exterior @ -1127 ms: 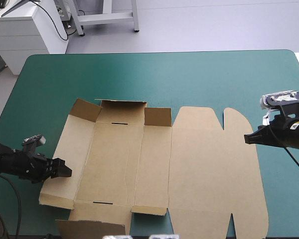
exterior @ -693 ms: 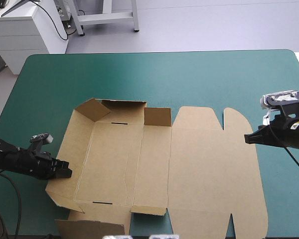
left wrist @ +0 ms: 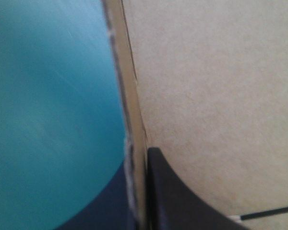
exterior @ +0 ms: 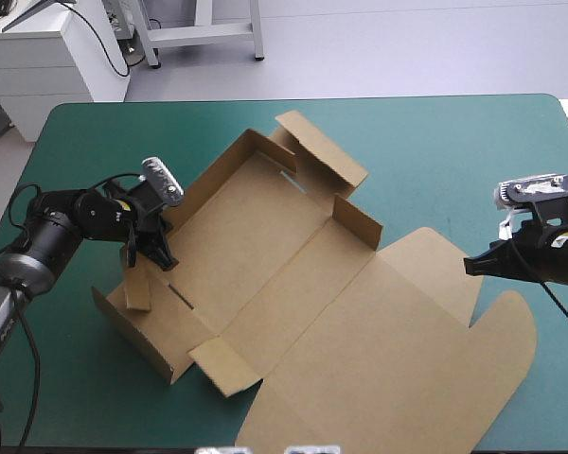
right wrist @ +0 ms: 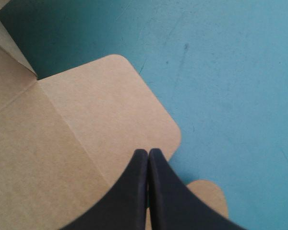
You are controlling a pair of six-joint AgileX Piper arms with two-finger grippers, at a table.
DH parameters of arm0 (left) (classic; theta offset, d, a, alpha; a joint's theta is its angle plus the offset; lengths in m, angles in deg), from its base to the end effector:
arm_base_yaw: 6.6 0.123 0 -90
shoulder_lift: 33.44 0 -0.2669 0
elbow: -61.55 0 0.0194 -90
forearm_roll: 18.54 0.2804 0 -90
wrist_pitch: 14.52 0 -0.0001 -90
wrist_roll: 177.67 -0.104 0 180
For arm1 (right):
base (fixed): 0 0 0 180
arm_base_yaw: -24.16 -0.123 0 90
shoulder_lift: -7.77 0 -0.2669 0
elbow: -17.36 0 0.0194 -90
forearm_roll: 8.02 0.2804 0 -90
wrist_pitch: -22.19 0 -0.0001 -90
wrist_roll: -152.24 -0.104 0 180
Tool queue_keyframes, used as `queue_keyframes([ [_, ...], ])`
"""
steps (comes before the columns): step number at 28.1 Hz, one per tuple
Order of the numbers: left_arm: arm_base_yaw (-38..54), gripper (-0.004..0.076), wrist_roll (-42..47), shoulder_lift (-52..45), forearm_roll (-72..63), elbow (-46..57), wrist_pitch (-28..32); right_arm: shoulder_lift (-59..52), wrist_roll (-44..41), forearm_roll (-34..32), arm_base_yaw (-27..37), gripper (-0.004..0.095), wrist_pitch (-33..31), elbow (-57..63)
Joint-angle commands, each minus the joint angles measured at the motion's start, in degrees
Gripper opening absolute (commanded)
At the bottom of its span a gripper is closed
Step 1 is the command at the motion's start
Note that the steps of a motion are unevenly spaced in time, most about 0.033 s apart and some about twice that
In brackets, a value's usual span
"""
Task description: Fold the box
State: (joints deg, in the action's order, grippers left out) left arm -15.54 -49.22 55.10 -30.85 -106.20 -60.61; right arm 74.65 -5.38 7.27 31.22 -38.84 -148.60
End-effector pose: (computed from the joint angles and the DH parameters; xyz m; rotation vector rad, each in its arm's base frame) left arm 0.3229 -0.0670 0.2709 1.1621 2.2528 0.0378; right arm 0.2337 -0.0048 0.3531 -0.2651 2.4182 0.1159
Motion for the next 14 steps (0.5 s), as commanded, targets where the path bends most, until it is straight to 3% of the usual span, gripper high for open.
queue_keyframes([
  [1,-6.8,-0.0008,-0.4,-1.2,7.6,-9.0,8.4,-0.8,0.1,1.0,0.3,-0.0021,1.5,-1.5],
  [6,-17.1,-0.0008,-1.6,0.2,17.2,-14.3,19.3,-0.8,-1.4,1.0,0.3,-0.0021,1.9,-1.5],
  [14,-24.5,-0.0008,-2.3,4.1,20.0,-16.0,24.6,-0.8,-2.5,1.0,0.3,-0.0021,1.8,-1.5],
])
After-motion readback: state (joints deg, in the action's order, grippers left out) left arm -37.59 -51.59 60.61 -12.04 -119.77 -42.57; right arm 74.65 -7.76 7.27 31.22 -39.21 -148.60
